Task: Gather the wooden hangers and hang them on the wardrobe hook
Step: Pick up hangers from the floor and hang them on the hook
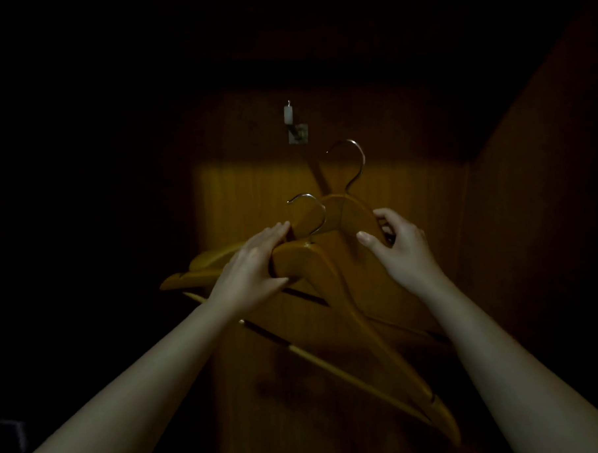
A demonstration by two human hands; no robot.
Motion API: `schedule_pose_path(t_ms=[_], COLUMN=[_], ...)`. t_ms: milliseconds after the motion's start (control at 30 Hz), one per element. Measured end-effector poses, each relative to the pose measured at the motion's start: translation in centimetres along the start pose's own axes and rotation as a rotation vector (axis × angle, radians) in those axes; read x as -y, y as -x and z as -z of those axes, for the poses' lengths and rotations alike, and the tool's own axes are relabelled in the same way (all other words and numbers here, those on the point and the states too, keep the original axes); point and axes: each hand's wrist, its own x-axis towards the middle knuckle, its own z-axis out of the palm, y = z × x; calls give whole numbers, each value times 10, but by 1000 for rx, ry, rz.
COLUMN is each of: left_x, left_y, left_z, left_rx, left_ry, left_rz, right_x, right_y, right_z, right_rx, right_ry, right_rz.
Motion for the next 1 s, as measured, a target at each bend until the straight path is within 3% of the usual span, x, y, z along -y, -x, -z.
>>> schedule_pose_path(t_ms=[267,1000], left_x=[17,128], left_y=[-83,-202], left_z=[-7,-22], left_rx=[-20,118], left_ry=[-216,-323], left_rz=[32,135], right_x=[-29,-60], right_y=[-91,-246], right_z=[-1,-89], right_rx=[54,113], right_ry=[-128,-187], right_rz=[18,13])
